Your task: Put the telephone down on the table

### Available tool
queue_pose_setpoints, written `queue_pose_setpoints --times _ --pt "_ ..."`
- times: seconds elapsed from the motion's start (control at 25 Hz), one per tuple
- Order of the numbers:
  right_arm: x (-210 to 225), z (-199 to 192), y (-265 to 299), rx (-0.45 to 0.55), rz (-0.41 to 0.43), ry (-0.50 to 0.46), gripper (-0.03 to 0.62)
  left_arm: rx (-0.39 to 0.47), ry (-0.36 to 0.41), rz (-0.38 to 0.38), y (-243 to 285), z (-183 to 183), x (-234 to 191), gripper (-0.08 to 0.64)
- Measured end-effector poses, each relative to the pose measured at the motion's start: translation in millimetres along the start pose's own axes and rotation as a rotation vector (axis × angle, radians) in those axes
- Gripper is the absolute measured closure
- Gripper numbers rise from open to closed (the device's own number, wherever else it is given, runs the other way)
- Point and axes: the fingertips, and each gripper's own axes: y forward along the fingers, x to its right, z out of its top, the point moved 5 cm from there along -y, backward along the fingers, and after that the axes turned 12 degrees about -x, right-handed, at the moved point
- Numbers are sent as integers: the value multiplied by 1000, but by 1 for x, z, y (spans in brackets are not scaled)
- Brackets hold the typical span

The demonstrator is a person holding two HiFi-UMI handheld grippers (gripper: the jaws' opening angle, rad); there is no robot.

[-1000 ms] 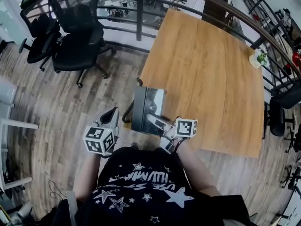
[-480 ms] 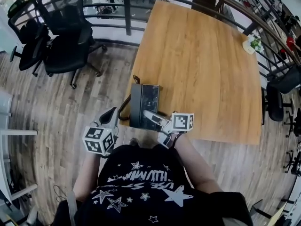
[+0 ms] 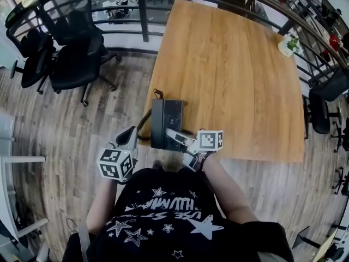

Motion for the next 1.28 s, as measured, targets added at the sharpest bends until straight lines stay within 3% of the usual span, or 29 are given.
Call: queue_pose_setpoints --times 0.52,1.28 --pt "4 1 0 8 -8 -8 430 9 -5 11 0 0 2 558" --pt "8 -2 8 29 -139 -68 429 1 -3 -12 9 1 0 558"
